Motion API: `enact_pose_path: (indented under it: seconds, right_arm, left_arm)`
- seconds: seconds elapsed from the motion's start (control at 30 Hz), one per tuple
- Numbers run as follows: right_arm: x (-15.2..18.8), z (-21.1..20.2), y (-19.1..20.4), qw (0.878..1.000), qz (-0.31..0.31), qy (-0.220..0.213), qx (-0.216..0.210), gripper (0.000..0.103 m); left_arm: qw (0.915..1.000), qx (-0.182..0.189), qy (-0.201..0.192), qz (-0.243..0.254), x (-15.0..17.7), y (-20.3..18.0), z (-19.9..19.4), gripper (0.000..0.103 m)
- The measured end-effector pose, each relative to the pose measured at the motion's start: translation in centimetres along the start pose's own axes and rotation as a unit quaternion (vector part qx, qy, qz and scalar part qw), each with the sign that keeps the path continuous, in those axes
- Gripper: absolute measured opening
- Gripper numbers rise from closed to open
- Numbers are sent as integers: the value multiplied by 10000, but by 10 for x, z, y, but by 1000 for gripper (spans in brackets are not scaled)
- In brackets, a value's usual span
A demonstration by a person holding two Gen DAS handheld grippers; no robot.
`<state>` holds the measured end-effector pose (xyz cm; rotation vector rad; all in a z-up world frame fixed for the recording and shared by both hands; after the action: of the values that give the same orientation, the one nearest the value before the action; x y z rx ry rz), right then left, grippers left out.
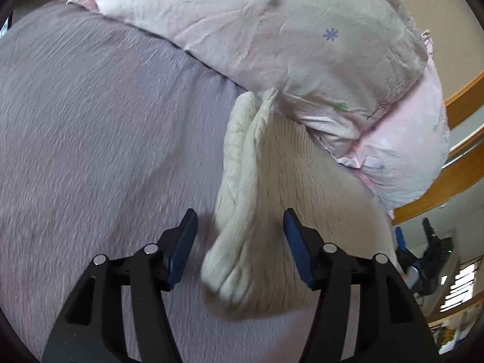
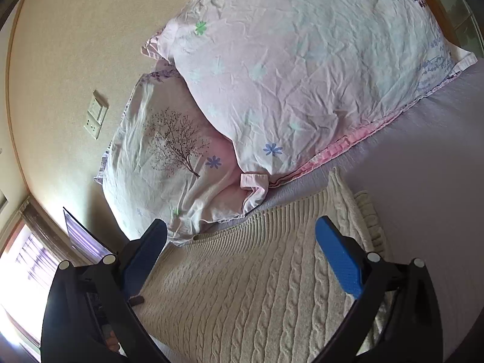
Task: Fold small clothes
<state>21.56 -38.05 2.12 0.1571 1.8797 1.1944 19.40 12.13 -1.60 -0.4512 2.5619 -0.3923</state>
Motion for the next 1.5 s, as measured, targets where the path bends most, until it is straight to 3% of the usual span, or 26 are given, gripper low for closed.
enact_pose_path:
  seconds: [0.07,0.13,0.17,0.37,0.47,0.6,0.73,0.87,0.93,1.0,1.07,1.17,1.23,1.37,1.5]
  right_arm:
    - [1,3,3,9999,-80,67,53,100]
    - [3,5,6,9997,-196,111,118,100]
    - [4,5,7,9996,-235,118,129,100]
    - [2,-1,12,9994,-303,-52,165,100]
    - [-3,-14,16,9985,-371,-367,153,100]
    - [-12,-38,21,9958,-431,-787,180,100]
    - [-22,-61,20,9918,-468,-1147,324,100]
    - [-27,-76,14,9895,-451,-1257,553,100]
    - [-29,-80,8,9893,-398,-1200,731,100]
    - [-31,-80,0,9906,-260,-1076,810,100]
    - [-33,-73,-11,9951,47,-726,674,100]
    - [-30,-53,-20,9991,403,2,114,97]
    - [-27,-42,-15,9987,254,447,-50,86]
    - [-13,-39,-4,9959,97,892,110,69]
    - [5,-40,-2,9882,84,1303,807,68]
  left_arm:
    - [10000,12,-76,-57,-3,-1,4,58]
    - [9998,-9,-64,-168,-5,0,5,50]
    - [9994,-57,230,-239,-2,2,10,28]
    - [9911,706,441,-1036,3,14,8,18]
    - [9922,926,183,-815,-2,-13,-10,17]
    - [9901,1391,-74,-181,-6,-92,-39,16]
    - [9771,2035,47,627,12,-198,-39,15]
    - [9515,2664,842,1286,60,-308,9,14]
    - [9346,3058,1171,1387,75,-334,23,11]
    - [9283,3307,1084,1306,79,-335,19,12]
    - [9323,3316,755,1231,69,-317,7,17]
    - [9528,2832,212,1076,58,-276,-9,34]
    - [9664,2368,-72,995,56,-243,-15,37]
    - [9793,1731,-545,895,61,-199,-10,47]
    - [9823,1328,-856,1006,59,-175,3,49]
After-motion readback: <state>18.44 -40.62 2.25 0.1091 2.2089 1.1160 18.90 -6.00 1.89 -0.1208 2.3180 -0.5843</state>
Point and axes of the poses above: each gripper's, at about its wrist camera, not at the fingertips, and z roughly the way its jaws point, y to its left, x to its underside, the point moved 1 cm from there along z, roughly the way its jaws point, and after that the axes turned 15 degrees about -x, right-handed, at the moved point
